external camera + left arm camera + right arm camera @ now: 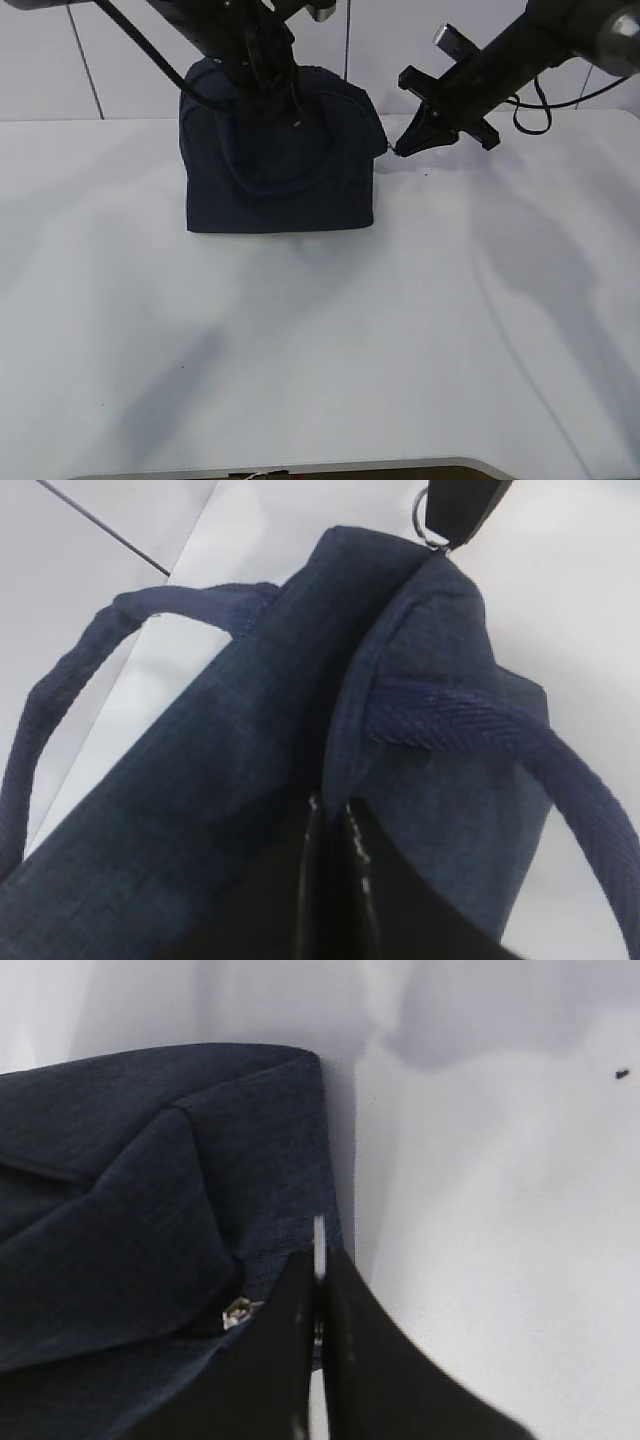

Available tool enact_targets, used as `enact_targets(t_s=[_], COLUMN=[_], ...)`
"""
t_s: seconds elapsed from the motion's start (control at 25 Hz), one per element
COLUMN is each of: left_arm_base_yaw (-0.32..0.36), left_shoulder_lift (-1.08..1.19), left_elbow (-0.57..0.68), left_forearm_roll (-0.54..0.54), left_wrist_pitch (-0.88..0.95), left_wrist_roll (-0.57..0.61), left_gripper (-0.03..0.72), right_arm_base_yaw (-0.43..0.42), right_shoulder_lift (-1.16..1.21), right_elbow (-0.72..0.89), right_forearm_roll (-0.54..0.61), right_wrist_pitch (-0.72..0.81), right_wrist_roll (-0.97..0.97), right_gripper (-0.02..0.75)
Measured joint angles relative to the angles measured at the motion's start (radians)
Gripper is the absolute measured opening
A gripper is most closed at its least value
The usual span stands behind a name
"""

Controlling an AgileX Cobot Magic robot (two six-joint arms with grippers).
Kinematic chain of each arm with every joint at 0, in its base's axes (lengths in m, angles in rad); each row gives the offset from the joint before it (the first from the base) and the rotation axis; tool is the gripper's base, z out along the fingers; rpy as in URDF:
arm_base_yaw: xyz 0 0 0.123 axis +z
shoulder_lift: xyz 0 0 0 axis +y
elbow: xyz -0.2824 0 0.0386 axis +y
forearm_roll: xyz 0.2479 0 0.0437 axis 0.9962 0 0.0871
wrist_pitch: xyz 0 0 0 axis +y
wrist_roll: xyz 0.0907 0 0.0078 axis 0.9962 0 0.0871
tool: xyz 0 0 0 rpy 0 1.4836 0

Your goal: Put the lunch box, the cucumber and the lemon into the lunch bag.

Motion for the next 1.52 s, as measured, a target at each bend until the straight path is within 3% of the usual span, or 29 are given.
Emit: enact_targets(t_s=[0.96, 1.52], left_arm_base_yaw=[0.000, 0.000], left_shoulder_lift=[-0.044, -0.052], left_elbow=[0.014, 0.011], left_forearm_roll=[0.002, 0.009], left_wrist_pitch=[0.010, 0.108], left_wrist_roll=[-0.063, -0.070], left_gripper=[-0.009, -0.009], right_arm_base_yaw=[0.002, 0.001], right_shoulder_lift=[0.021, 0.030], right_elbow=[-0.005, -0.005], right_forearm_roll=[0.053, 0.139], right_wrist_pitch=[0.000, 0.000], right_wrist_roll=[-0.021, -0.079], right_gripper=[0.005, 0.005])
